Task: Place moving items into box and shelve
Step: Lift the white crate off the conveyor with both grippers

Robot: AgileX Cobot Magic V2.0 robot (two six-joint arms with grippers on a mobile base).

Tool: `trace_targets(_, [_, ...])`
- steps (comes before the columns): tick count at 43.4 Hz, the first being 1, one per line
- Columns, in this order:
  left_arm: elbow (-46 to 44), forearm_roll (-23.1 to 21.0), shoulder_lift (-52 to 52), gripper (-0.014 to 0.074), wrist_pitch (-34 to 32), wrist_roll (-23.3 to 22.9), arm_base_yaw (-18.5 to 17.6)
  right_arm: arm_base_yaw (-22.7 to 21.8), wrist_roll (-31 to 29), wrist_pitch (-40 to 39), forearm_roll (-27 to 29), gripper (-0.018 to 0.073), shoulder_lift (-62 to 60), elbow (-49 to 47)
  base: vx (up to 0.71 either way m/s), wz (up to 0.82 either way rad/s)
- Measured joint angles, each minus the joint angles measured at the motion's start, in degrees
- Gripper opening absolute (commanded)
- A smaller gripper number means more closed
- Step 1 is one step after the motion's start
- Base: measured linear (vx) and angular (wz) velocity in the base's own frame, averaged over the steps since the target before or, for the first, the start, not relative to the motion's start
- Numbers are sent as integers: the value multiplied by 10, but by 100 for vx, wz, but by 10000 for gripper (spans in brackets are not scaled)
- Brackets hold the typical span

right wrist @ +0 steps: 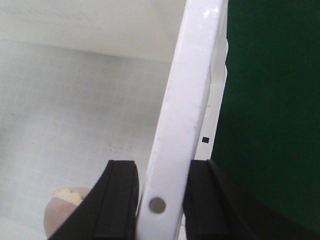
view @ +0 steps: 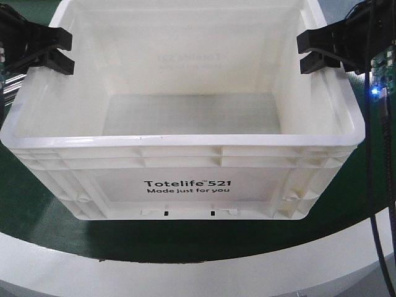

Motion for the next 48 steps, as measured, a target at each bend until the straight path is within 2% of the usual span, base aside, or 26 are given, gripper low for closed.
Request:
trace_targets(16, [0, -4, -32, -4, 35, -4, 1, 0, 0, 25, 9, -4, -12, 0, 0, 0])
trace_targets(48, [0, -7, -36, -4, 36, -4, 1, -2, -3, 31, 16, -4, -12, 0, 0, 0])
